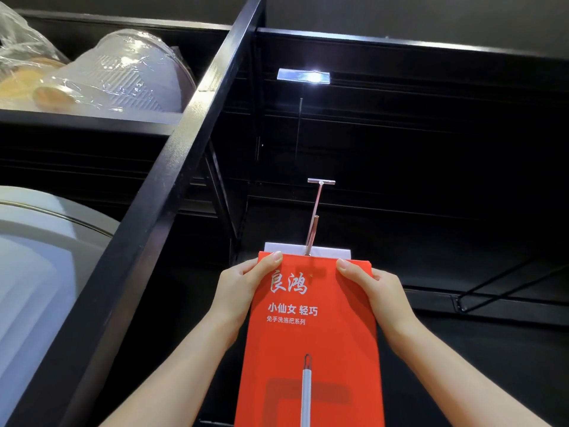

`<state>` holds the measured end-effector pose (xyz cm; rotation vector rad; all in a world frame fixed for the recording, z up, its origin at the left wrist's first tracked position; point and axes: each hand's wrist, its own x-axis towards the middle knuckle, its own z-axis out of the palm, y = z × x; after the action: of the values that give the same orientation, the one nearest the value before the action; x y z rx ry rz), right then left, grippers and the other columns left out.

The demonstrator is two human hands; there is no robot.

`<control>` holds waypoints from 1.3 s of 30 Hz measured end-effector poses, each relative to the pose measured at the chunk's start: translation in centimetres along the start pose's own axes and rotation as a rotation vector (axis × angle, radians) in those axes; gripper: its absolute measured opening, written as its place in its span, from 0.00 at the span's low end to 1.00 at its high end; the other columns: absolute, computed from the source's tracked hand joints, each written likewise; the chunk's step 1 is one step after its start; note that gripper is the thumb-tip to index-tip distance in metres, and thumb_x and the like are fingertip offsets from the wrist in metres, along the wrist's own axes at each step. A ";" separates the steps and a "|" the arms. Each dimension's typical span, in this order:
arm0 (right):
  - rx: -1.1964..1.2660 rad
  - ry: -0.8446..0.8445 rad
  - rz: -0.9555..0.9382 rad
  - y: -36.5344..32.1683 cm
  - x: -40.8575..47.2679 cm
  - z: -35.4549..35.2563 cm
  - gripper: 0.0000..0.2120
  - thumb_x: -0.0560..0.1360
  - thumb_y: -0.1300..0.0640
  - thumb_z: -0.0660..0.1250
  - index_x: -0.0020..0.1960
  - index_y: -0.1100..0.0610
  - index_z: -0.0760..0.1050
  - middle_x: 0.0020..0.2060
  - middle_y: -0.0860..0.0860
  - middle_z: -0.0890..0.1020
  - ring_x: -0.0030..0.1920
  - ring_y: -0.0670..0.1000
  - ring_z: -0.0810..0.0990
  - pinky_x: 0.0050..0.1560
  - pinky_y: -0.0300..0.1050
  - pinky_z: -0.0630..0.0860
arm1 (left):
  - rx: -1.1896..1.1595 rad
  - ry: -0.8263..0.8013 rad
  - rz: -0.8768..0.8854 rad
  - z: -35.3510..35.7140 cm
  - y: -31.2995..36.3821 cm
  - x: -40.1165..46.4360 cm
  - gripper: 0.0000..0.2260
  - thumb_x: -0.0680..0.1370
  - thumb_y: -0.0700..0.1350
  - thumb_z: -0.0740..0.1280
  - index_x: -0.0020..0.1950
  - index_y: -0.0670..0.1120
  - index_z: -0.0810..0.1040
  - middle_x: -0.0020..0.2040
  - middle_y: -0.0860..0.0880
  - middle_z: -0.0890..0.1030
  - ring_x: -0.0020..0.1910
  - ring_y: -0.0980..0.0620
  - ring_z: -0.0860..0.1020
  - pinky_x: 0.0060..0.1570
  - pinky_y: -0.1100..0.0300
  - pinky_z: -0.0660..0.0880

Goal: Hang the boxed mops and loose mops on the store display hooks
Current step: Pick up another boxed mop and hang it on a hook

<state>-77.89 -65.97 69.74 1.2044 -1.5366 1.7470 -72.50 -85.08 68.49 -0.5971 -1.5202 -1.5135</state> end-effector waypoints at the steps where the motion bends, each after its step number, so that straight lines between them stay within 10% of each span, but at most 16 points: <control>1: 0.002 0.002 0.004 0.2 0.2 0.0 0.18 0.58 0.41 0.73 0.35 0.56 0.84 0.36 0.55 0.86 0.33 0.51 0.85 0.30 0.38 0.78 | -0.006 0.002 -0.008 0.0 -0.3 0.2 0.17 0.70 0.57 0.70 0.46 0.44 0.84 0.41 0.44 0.86 0.39 0.47 0.85 0.36 0.60 0.80; 30: 0.056 0.001 -0.008 3.3 1.6 0.2 0.24 0.59 0.41 0.72 0.39 0.63 0.82 0.38 0.59 0.86 0.34 0.52 0.84 0.34 0.40 0.79 | 0.021 -0.002 -0.038 0.1 -2.1 1.5 0.16 0.69 0.60 0.70 0.40 0.48 0.85 0.42 0.45 0.87 0.40 0.47 0.85 0.43 0.54 0.82; 34: 0.056 0.064 0.020 3.7 1.4 0.5 0.30 0.57 0.37 0.73 0.43 0.63 0.82 0.44 0.63 0.85 0.45 0.62 0.84 0.52 0.57 0.80 | -0.011 -0.031 -0.035 0.2 -2.2 0.6 0.16 0.69 0.60 0.70 0.45 0.49 0.84 0.45 0.44 0.86 0.44 0.44 0.85 0.47 0.51 0.81; 39: 0.217 -0.053 0.124 4.7 0.0 0.3 0.24 0.62 0.41 0.72 0.52 0.55 0.81 0.46 0.57 0.86 0.46 0.59 0.85 0.47 0.55 0.82 | -0.108 -0.095 0.008 0.4 -3.1 -0.7 0.16 0.65 0.58 0.71 0.50 0.54 0.82 0.48 0.45 0.86 0.46 0.43 0.85 0.43 0.51 0.82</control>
<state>-81.76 -67.27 67.38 1.2924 -1.5107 2.0201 -74.82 -84.99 66.35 -0.7467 -1.5118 -1.5884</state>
